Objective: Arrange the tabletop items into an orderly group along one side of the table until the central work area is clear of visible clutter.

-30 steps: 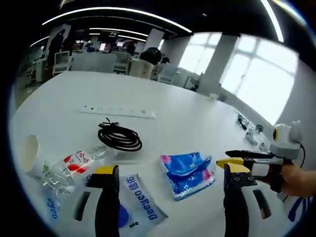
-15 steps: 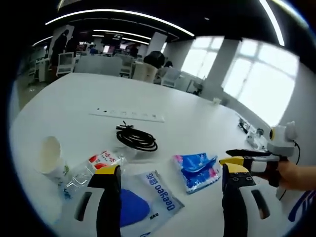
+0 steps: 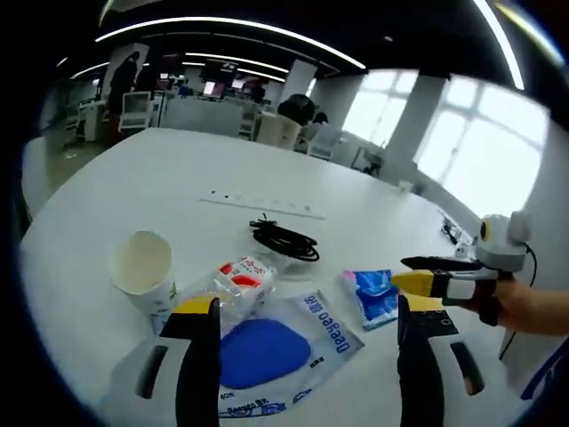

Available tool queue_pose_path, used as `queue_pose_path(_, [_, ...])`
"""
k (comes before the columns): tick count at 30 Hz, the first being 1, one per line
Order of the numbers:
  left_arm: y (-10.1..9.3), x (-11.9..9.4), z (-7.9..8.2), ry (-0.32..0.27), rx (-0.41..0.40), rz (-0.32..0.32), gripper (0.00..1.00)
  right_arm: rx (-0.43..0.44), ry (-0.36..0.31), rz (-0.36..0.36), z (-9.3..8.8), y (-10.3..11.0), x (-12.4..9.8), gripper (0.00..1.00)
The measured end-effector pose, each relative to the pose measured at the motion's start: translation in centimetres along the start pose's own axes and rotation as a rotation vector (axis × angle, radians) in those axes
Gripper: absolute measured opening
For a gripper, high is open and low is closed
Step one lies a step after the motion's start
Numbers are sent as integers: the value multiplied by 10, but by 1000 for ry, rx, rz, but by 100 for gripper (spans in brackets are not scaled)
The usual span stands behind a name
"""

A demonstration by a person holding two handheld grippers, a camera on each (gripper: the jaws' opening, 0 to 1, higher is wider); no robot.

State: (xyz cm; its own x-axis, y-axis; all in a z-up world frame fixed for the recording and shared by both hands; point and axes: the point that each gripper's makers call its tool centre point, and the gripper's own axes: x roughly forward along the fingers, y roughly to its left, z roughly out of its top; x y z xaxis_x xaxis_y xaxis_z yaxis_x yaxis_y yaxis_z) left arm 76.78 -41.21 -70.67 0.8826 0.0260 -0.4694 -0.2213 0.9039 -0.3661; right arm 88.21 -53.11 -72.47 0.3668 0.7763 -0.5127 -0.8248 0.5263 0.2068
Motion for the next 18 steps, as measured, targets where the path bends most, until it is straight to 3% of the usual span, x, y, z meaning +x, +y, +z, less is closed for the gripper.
queue_pose_path(13, [-7, -1, -1, 4, -7, -25, 79, -79, 15, 33, 10, 12, 22, 63])
queue_pose_path(18, [-10, -6, -8, 13, -12, -28, 79, -241, 69, 69, 9, 19, 37, 62])
